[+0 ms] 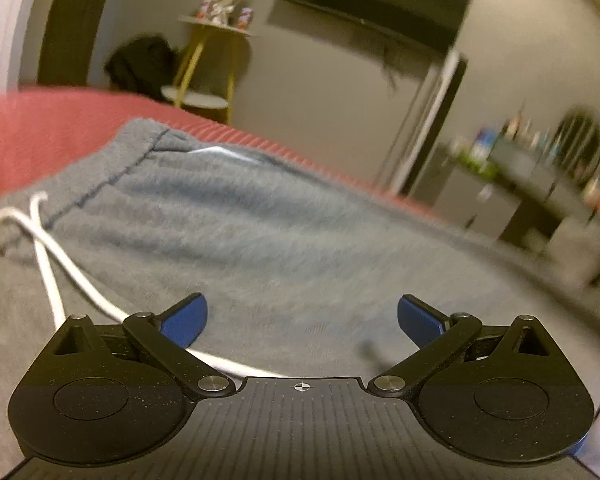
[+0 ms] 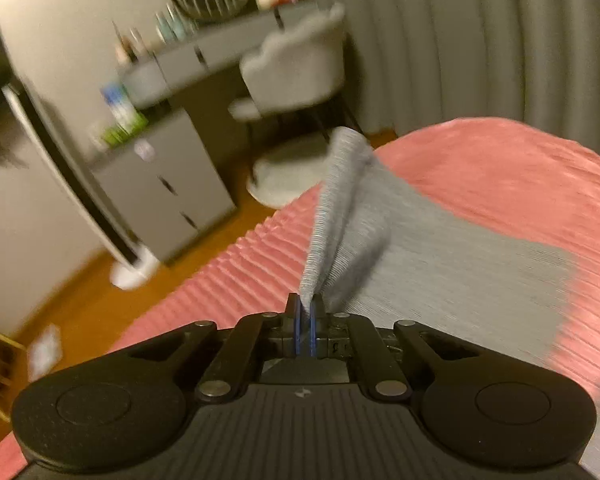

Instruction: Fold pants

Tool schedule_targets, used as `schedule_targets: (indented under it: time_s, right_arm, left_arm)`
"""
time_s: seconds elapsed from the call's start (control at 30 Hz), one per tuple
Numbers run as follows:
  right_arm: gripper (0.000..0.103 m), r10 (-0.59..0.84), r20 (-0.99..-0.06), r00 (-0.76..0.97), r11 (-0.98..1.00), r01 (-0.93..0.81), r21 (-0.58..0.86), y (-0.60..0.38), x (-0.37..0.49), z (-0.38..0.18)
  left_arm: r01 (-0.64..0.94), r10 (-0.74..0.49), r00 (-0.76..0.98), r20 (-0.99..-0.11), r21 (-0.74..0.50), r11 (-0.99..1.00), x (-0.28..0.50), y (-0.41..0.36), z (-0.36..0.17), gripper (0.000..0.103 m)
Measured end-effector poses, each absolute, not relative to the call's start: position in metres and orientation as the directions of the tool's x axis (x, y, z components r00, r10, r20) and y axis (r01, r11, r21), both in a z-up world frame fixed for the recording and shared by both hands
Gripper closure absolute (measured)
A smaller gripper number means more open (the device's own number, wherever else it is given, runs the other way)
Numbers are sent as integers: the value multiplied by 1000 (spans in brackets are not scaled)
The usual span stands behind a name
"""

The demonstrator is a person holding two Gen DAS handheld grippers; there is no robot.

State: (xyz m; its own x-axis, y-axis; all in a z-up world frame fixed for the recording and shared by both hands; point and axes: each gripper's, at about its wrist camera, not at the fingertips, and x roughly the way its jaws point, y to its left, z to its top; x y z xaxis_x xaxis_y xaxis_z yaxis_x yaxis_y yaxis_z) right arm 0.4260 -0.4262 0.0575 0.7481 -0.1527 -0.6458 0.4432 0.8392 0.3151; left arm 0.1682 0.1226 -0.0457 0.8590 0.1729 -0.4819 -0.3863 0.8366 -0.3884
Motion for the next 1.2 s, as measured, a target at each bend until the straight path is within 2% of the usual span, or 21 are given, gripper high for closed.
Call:
schedule_targets:
  time_s: [0.1, 0.23, 0.27, 0.33, 0.43, 0.53, 0.6, 0.67, 0.7, 0.73, 0.77, 0.83, 1.03, 1.2]
  right_arm:
    - [100, -157, -602, 783, 818, 445, 365, -448, 335, 57]
    - [100, -154, -635, 757, 794, 478, 377, -479, 273, 22]
    - [100, -122, -653, 748, 776, 482, 407, -491, 271, 10]
    - [100, -63, -660, 749, 723, 490, 486, -507, 266, -5]
    - [93, -2, -655, 756, 655, 496, 570, -515, 267, -16]
    - [72, 55, -632, 773, 591, 485, 644, -523, 279, -23]
    - [69, 60, -639, 767, 584, 492, 646, -524, 291, -26]
    - [70, 55, -641, 766, 584, 496, 643, -522, 298, -26]
    - [71, 59, -646, 761, 583, 500, 641, -522, 302, -27]
    - [74, 62, -648, 759, 580, 501, 642, -523, 302, -27]
    - [85, 69, -650, 757, 576, 501, 646, -524, 305, -28]
    - [96, 70, -657, 750, 585, 503, 636, -525, 307, -26]
    - [98, 71, -586, 807, 597, 436, 673, -531, 294, 11]
    - [98, 67, -460, 886, 563, 346, 750, -556, 245, 69]
  left_arm:
    - [-308, 74, 897, -435, -496, 812, 164, 131, -25, 0]
    - [-260, -18, 914, -405, -621, 740, 175, 148, -12, 2]
    - [-261, -48, 910, -412, -660, 705, 182, 156, -13, 4]
    - [-302, -75, 891, -448, -709, 637, 202, 173, -19, 19]
    - [-373, -91, 857, -507, -734, 568, 237, 195, -25, 19]
    - [-377, -138, 837, -529, -741, 555, 284, 206, -25, 19]
    - [-408, -154, 806, -572, -724, 556, 315, 207, -30, 19]
    - [-467, -192, 734, -652, -689, 554, 345, 203, -43, 41]
    - [-507, -213, 687, -695, -668, 544, 358, 202, -54, 64]
    - [-545, -224, 646, -730, -646, 534, 368, 201, -63, 73]
    - [-559, -211, 645, -734, -642, 524, 369, 200, -66, 75]
    - [-549, -206, 676, -707, -670, 499, 369, 201, -64, 95]
    - [-379, -164, 791, -589, -683, 624, 317, 185, 4, 97]
    - [-227, -201, 869, -453, -723, 652, 194, 164, 71, 96]
